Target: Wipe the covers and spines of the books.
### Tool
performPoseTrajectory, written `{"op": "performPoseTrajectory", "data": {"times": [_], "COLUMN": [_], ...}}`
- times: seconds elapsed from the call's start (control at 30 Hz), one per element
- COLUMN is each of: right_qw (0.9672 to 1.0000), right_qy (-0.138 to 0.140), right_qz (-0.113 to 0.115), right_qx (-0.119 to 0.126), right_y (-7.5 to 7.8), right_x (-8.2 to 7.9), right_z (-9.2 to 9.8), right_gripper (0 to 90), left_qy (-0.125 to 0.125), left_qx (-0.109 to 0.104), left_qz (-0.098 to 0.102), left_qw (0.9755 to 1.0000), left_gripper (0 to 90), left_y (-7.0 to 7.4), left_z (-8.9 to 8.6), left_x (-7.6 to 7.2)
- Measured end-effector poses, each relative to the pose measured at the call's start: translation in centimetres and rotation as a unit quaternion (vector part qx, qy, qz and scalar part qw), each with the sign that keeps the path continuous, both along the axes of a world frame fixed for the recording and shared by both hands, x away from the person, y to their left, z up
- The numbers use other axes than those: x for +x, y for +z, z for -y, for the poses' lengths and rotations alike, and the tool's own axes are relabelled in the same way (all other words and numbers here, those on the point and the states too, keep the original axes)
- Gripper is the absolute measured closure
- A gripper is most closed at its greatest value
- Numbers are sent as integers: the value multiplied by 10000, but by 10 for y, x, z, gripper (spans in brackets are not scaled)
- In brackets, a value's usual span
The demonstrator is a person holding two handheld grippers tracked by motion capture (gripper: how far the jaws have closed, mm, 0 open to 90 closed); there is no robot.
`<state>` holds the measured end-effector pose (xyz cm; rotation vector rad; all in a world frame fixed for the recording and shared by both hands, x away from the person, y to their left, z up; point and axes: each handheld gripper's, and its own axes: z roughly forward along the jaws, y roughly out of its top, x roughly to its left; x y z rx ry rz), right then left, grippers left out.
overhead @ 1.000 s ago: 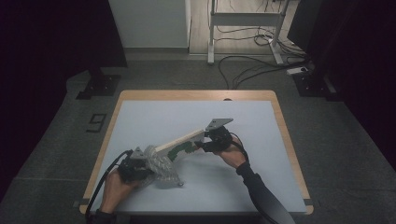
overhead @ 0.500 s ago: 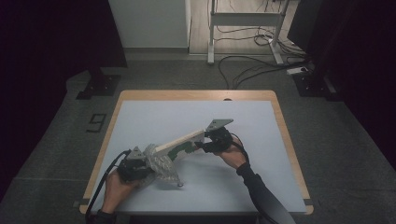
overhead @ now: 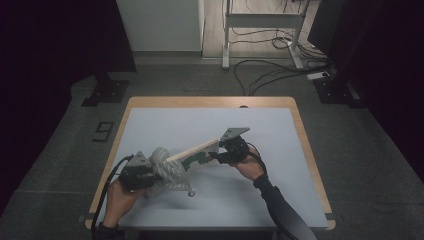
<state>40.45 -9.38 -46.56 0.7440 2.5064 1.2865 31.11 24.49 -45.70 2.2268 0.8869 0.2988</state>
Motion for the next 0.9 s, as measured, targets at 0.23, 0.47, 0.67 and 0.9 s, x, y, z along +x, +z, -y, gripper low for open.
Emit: {"op": "performPoseTrajectory", "data": {"times": [0.23, 0.47, 0.67, 0.9], "right_qw": [10000, 10000, 10000, 10000], "right_qy": [3, 2, 4, -7], "right_qz": [14, 22, 33, 51], "right_qx": [1, 7, 12, 10], "right_y": [0, 0, -1, -1], "right_x": [0, -1, -1, -1], "right_z": [0, 0, 1, 0], "right_gripper": [446, 446, 446, 445], "left_qy": [-1, -16, -22, -4], "left_qx": [55, 147, 234, 151], "left_qz": [-46, -237, -396, -378], "left_qw": [10000, 9996, 9989, 9992], "left_gripper": [663, 662, 661, 662], "left_y": [-10, -29, -49, -50], "left_z": [2, 4, 7, 6], "left_x": [2, 5, 6, 6]}}
